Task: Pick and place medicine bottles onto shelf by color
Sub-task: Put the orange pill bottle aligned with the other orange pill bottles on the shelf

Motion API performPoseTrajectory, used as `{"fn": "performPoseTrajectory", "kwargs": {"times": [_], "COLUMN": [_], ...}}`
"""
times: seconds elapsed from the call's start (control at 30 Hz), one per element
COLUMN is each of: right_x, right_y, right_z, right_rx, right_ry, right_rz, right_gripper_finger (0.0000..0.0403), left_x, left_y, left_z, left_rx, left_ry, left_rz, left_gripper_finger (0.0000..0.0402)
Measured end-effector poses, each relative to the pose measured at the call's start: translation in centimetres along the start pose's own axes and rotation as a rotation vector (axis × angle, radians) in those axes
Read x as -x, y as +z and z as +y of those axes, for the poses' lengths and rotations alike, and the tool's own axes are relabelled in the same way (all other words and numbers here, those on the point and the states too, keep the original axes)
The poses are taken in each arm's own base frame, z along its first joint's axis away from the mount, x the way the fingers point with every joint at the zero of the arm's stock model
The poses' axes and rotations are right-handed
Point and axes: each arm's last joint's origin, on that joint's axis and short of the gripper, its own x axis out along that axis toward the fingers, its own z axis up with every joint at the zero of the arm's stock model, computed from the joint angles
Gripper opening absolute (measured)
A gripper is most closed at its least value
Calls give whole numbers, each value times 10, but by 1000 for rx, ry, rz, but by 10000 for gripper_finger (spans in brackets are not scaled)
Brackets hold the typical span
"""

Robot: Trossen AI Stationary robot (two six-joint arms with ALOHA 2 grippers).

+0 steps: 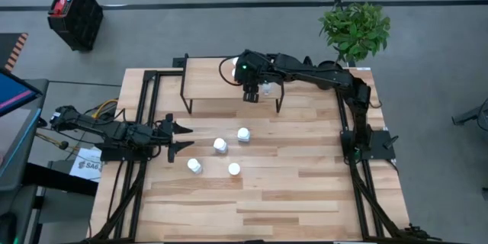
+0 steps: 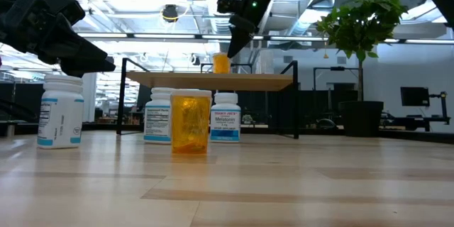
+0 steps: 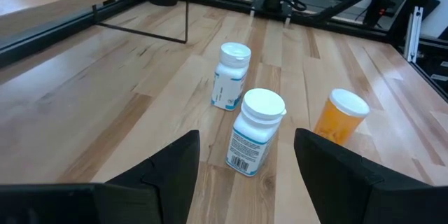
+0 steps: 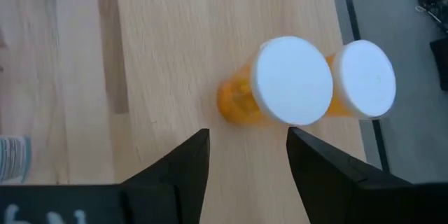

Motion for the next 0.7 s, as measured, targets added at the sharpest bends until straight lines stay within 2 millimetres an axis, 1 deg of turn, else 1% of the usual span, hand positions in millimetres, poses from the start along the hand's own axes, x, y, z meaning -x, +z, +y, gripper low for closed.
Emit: {"fn": "performPoseTrajectory", "kwargs": {"times": [0.17,0.27,0.33,0.4,0.47,0.53,0.7], "right_x": [0,1,6,16,33,48,73], "right_y": [-3,-4,-1,4,11,17,20], "right_z": [1,5,11,19,30,45,94], "right_rx": [1,0,1,17,24,16,41], "right_ry": [10,22,29,40,58,102,334], "right_rz": [29,46,37,18,0,-13,20], "right_gripper_finger": [211,211,211,211,211,211,211], "left_x": [0,0,0,0,0,0,0], "left_y": [0,0,0,0,0,0,0], "left_z": [0,0,0,0,0,0,0], "left_rx": [0,0,0,0,2,11,12], "left_ry": [0,0,0,1,0,0,0], "left_rz": [0,0,0,0,0,0,0], "left_gripper_finger": [222,222,222,222,222,222,222]}}
